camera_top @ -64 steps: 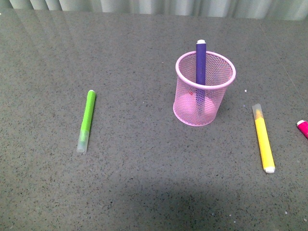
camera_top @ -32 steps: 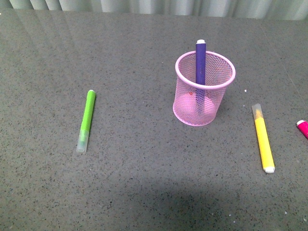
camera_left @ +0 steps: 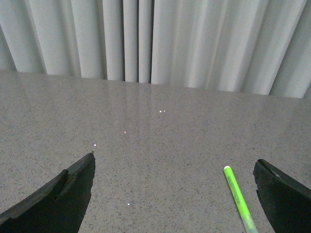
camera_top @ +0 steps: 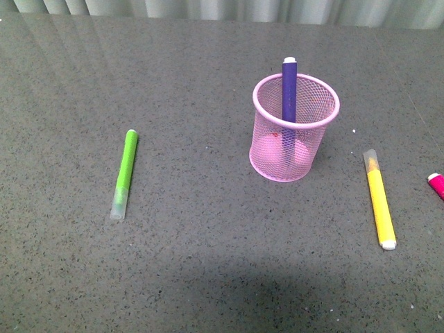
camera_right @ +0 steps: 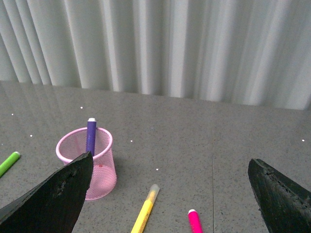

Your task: Insert purple and pink pens into pink cup

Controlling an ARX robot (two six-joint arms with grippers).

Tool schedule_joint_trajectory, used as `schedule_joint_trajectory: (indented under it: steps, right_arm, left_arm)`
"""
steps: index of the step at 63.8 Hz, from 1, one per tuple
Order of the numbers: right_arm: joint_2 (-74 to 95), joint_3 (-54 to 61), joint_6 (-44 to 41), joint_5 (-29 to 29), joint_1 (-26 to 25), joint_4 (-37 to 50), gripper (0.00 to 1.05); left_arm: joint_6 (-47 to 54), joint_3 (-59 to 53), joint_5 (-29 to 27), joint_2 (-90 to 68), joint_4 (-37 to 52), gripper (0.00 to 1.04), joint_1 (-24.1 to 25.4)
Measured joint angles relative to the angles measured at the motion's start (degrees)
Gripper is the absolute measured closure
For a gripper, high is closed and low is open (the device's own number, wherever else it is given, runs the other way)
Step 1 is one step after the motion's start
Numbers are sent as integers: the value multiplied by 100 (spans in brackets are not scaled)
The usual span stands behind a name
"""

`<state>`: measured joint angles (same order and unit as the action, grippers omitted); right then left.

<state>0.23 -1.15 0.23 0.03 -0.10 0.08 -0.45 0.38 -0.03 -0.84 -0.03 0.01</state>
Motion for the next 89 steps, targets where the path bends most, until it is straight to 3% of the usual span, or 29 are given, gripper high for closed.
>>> schedule_joint_trajectory:
  steps: [6, 10, 13, 17, 21, 36, 61, 89]
  right_arm:
    - [127, -59, 72, 96, 15, -186, 7]
    - [1722, -1143, 374, -37, -424, -2190, 7]
    - [3171, -2011, 20, -678, -1038, -2673, 7]
    - [4465, -3025, -669, -1049, -1416, -2428, 7]
    - [5305, -3788, -1333, -1172, -1445, -2302, 7]
    - [7368, -4216, -2752, -1054, -1320, -1698, 7]
    - [8900, -4024, -2959, -520, -1154, -678, 7]
    - [10006, -4444, -2697, -319, -1193, -339, 7]
  left_arm:
    - [2, 0, 0, 0, 0, 8, 0]
    - [2, 0, 0, 0, 0, 8, 0]
    - [2, 0, 2, 0, 0, 8, 0]
    - [2, 0, 0, 0, 0, 8, 0]
    - [2, 0, 0, 0, 0, 8, 0]
    - [2, 0, 0, 0, 0, 8, 0]
    - [2, 0, 0, 0, 0, 8, 0]
    - [2, 0, 0, 0, 0, 8, 0]
